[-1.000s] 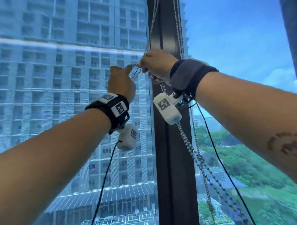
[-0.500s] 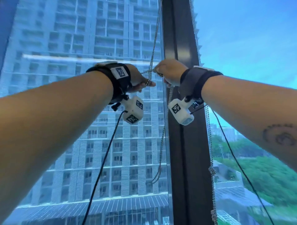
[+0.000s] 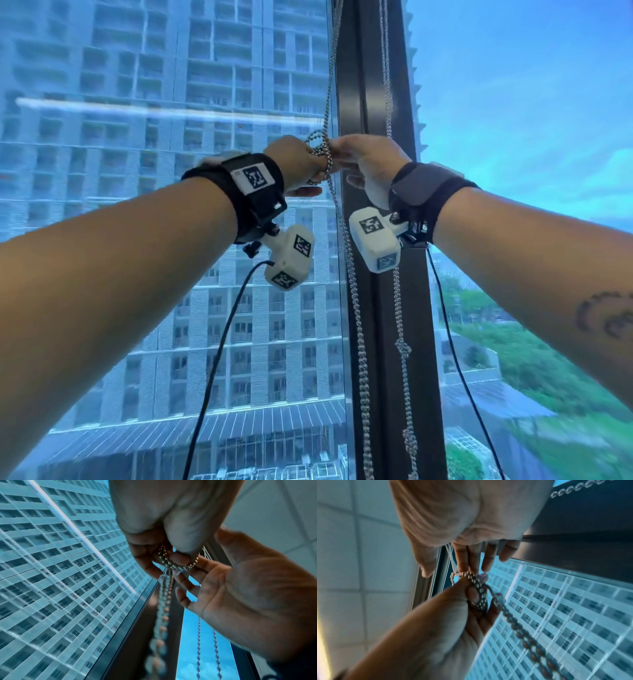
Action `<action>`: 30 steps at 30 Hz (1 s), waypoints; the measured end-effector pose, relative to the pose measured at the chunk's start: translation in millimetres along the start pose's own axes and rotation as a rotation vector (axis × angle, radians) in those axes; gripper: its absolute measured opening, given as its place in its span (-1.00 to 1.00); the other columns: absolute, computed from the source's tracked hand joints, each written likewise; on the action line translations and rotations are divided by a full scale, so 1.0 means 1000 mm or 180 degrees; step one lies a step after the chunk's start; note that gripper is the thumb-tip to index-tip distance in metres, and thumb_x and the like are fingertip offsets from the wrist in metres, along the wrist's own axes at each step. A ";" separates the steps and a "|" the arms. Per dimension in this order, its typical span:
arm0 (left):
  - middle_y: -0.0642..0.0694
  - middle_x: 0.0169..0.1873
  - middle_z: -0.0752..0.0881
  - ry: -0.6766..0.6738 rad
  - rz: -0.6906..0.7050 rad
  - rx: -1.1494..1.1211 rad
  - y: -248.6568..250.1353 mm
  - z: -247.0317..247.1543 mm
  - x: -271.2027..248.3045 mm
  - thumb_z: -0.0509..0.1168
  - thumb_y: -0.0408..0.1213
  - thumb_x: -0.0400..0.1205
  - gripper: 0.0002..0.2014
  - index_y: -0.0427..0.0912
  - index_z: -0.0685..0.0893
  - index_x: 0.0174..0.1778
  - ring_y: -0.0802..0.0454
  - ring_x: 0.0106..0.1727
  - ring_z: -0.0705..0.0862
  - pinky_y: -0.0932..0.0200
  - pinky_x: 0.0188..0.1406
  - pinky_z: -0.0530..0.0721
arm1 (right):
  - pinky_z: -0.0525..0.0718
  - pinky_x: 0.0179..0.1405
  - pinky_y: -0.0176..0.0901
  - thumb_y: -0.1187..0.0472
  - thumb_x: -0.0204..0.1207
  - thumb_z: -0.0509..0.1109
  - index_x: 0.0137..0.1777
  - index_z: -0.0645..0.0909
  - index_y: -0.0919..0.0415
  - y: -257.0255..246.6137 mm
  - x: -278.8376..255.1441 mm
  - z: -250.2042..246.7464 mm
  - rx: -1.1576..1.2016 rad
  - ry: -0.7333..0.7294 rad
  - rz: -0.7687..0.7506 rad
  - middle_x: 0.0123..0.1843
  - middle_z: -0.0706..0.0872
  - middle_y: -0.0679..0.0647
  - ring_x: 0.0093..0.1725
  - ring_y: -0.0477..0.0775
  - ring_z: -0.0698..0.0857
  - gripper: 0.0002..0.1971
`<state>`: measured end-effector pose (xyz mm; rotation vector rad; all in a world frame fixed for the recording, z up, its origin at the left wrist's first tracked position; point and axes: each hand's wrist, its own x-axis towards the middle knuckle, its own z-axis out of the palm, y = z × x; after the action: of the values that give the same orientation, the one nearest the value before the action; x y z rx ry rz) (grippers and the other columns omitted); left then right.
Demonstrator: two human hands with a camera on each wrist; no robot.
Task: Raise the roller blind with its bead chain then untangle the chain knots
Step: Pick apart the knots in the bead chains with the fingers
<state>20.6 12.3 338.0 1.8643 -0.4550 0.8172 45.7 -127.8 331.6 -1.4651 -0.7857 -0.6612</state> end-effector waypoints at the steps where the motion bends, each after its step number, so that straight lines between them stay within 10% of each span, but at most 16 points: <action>1: -0.19 -0.16 0.79 0.0112 0.0136 0.0186 0.001 0.004 -0.002 0.47 -0.29 0.61 -0.77 -0.42 0.73 0.03 0.05 -0.26 0.76 0.05 -0.12 0.86 | 0.45 0.05 0.03 0.10 0.54 0.46 -0.27 0.72 0.07 -0.002 -0.002 0.001 0.0028 -0.0003 0.0005 -0.27 0.83 -0.10 -0.21 -0.10 0.72 -0.83; 6: -0.36 -0.08 0.80 0.0616 0.0576 0.0791 -0.006 0.020 -0.010 0.27 -0.24 0.61 -0.73 -0.41 0.72 -0.04 -0.26 -0.10 0.82 -0.15 -0.09 0.84 | 0.70 0.04 0.02 0.15 0.44 0.61 0.07 0.67 0.20 -0.001 -0.008 0.009 -0.0485 0.0047 -0.0570 0.13 0.79 0.22 0.03 0.05 0.72 -0.72; 12: -0.38 -0.21 0.81 0.0765 0.0802 0.0369 -0.020 0.020 -0.018 0.26 -0.12 0.44 -0.63 -0.39 0.76 -0.13 -0.35 -0.15 0.82 -0.28 -0.09 0.81 | 0.83 0.02 0.00 0.33 0.51 0.54 0.10 0.69 0.19 0.008 -0.011 0.002 -0.0206 -0.0075 -0.0676 0.04 0.79 0.12 0.03 0.09 0.78 -0.81; 18: -0.13 -0.31 0.75 0.0243 0.0669 -0.0284 -0.019 0.013 -0.021 0.46 -0.26 0.61 -0.85 -0.31 0.76 -0.13 0.01 -0.22 0.75 -0.13 0.10 0.81 | 0.56 -0.35 -0.39 0.31 0.45 0.48 0.06 0.81 0.25 0.003 -0.003 -0.005 -0.0896 0.0350 -0.0952 -0.35 0.73 -0.14 -0.45 -0.34 0.60 -0.80; 24: -0.27 -0.07 0.84 0.0140 0.0988 -0.0550 -0.034 0.013 -0.034 0.56 -0.08 0.48 -0.83 -0.05 0.78 -0.34 -0.16 0.06 0.81 -0.15 0.27 0.73 | 0.52 -0.38 -0.15 0.26 0.36 0.45 0.11 0.68 0.09 0.019 -0.004 -0.010 -0.0456 0.0017 -0.0710 -0.11 0.71 0.16 -0.39 -0.05 0.60 -0.70; 27: 0.14 -0.35 0.77 0.0136 0.1077 -0.0386 -0.049 0.022 -0.040 0.52 -0.04 0.52 -0.83 -0.01 0.76 -0.31 0.18 -0.25 0.71 0.01 0.03 0.70 | 0.38 -0.45 -0.19 0.34 0.54 0.24 0.11 0.68 0.11 0.016 -0.005 -0.009 -0.0212 0.0137 -0.0503 -0.29 0.66 0.08 -0.51 -0.07 0.49 -0.74; 30: -0.07 -0.30 0.72 0.0152 0.1007 -0.0568 -0.063 0.031 -0.044 0.47 -0.17 0.61 -0.80 -0.14 0.65 -0.27 0.04 -0.22 0.75 -0.06 0.04 0.81 | 0.33 -0.36 -0.13 0.20 0.62 0.27 0.02 0.74 0.16 0.018 -0.009 -0.007 0.0064 0.0159 -0.0086 -0.33 0.56 0.02 -0.44 -0.03 0.44 -0.80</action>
<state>39.9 8.5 257.1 1.6262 -0.7805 0.9937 54.6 -135.0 314.1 -1.4168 -0.7724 -0.7059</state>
